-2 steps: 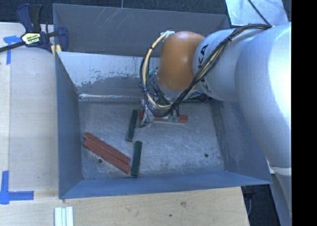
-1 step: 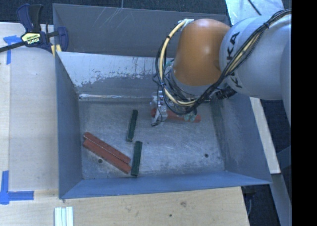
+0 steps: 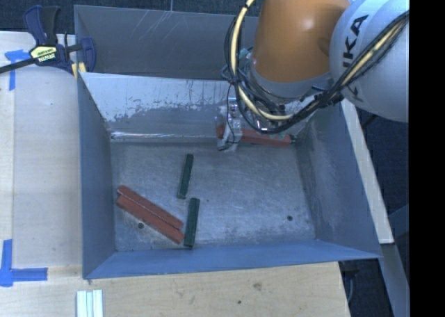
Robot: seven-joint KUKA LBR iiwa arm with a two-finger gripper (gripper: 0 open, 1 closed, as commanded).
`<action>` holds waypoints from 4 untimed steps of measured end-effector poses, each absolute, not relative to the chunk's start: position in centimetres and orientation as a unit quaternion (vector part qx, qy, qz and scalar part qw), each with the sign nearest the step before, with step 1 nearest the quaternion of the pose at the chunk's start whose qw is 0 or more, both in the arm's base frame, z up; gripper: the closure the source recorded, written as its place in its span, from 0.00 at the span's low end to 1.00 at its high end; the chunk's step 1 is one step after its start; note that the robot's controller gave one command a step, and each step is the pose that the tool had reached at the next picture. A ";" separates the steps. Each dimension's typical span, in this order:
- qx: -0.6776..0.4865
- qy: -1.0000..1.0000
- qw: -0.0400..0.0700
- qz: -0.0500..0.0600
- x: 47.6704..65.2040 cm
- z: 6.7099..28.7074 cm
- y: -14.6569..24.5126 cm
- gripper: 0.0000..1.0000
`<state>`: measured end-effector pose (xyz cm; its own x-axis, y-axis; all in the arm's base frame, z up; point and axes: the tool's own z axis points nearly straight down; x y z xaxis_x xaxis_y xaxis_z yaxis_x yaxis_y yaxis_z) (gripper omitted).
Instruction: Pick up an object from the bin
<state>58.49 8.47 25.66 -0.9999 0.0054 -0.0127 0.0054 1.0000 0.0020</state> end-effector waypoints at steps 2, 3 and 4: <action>0.236 0.972 -0.001 -0.001 57.6 18.6 5.5 1.00; 0.225 0.974 0.000 0.000 52.4 19.9 5.0 1.00; 0.219 0.976 -0.002 -0.001 50.2 15.5 2.8 1.00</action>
Offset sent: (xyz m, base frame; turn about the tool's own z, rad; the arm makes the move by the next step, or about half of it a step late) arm -0.0075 -0.0338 -0.0667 0.4976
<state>50.15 2.77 15.45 -0.9043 0.4269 0.0029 0.4269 0.9043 -0.0030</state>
